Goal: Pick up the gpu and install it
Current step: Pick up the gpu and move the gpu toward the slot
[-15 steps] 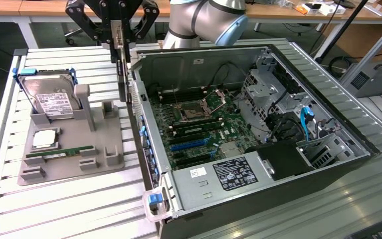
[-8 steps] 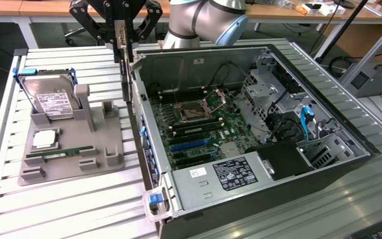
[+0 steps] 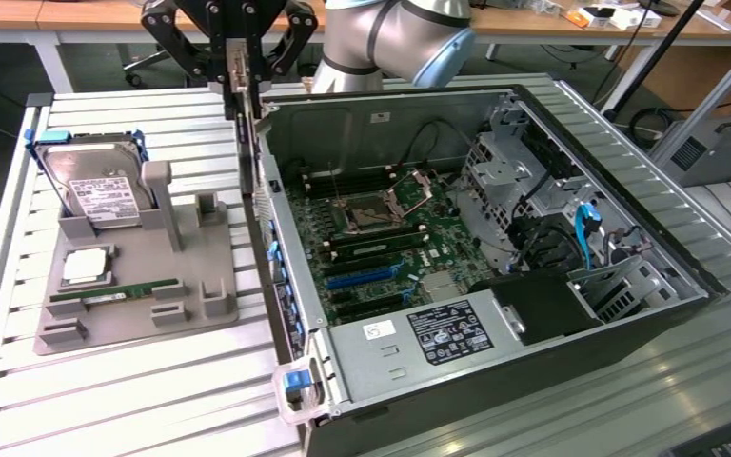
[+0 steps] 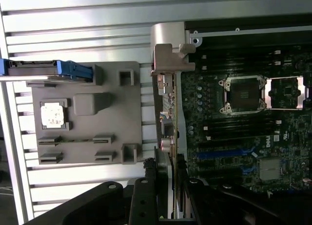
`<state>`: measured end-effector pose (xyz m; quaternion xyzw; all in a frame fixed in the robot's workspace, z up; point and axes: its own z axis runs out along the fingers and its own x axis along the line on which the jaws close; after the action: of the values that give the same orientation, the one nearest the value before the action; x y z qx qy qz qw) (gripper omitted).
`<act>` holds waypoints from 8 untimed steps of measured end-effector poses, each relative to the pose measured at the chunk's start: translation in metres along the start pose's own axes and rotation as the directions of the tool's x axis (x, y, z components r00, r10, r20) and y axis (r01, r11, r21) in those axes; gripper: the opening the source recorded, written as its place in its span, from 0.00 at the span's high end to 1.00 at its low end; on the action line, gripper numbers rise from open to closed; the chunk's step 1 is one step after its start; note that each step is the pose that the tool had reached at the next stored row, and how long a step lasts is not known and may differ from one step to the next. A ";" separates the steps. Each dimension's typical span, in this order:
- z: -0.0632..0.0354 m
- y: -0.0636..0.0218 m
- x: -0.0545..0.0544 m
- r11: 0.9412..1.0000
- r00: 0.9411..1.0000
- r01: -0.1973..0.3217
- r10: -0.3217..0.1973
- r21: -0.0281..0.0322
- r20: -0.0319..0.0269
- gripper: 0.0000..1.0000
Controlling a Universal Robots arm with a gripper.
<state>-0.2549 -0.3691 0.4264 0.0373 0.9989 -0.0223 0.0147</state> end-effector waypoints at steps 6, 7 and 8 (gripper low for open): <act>0.0002 0.0003 -0.004 1.000 1.000 0.000 0.000 0.000 0.000 0.73; 0.0002 0.0004 -0.005 1.000 1.000 0.000 0.000 0.000 0.000 0.73; 0.0002 0.0004 -0.006 1.000 1.000 0.000 0.000 0.000 0.000 0.73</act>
<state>-0.2493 -0.3691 0.4264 0.0373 0.9989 -0.0223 0.0147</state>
